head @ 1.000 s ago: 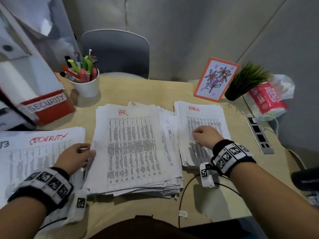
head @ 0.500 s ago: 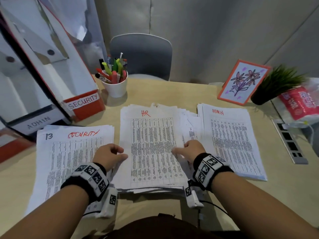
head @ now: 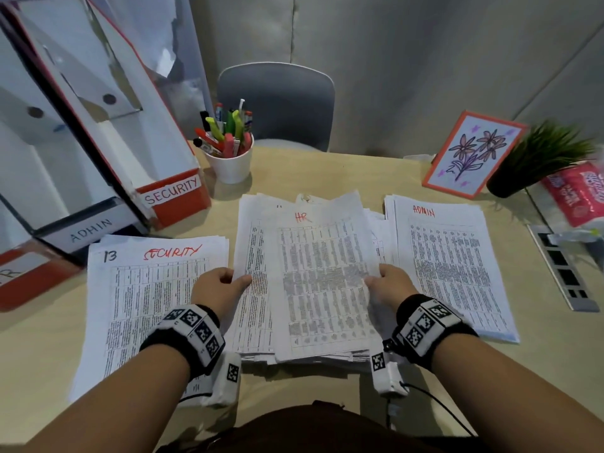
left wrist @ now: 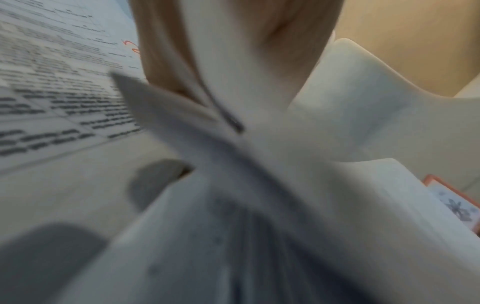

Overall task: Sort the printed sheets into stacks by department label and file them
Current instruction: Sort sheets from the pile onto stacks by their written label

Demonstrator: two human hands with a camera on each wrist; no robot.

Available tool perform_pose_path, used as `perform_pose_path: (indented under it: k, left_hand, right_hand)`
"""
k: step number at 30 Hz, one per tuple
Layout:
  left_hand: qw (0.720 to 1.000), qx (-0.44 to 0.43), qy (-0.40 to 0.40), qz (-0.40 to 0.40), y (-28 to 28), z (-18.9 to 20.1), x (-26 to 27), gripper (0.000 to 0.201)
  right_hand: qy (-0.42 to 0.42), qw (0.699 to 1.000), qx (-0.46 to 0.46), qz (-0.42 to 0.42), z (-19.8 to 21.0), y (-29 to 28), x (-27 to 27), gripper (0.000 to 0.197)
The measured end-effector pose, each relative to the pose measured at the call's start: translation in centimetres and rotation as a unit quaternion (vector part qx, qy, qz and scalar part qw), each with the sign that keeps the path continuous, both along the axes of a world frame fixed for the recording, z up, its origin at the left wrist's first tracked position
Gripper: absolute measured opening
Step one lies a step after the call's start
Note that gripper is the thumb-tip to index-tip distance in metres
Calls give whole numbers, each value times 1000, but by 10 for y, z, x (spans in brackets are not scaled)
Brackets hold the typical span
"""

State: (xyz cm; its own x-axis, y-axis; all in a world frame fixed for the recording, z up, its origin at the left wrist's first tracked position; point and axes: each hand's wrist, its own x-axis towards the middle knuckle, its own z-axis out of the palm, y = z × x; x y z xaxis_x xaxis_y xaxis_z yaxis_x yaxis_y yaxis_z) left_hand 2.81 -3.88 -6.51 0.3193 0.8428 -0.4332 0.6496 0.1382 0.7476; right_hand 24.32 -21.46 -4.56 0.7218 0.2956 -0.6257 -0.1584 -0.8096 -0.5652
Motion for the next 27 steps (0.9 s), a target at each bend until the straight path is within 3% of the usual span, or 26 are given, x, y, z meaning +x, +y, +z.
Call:
perform_pose_path:
  k: [8,11,15,17,21,24,27]
  left_hand:
    - [999,4,-19,44,9,-3,-5,25]
    - [999,-9,-23,42,15,-6,-5,28]
    - [999,12,-14,29,15,-4,-4,18]
    - [1000,6,-16,0,17,-6,-4,17]
    - [995,-79,-54,-41,23,-5,-5,36]
    - [992,-85,-32,-84,24,-2,-2,45]
    - [990,-84,-28,-110,24,-3,0,45]
  right_hand:
    - [-69,996,-1,-59,2,-18,20,28]
    - [-64,994,3,-83,3,-20,26,27]
    - [-33,993,19,-108,5,-17,26,26]
    - [-5,993,26,-111,6,-14,20,33]
    - [48,998,25,-41,9,-8,8,55]
    - [38,999,16,33,7,-4,-2,47]
    - [35,997,27,57,7,-2,-10,47]
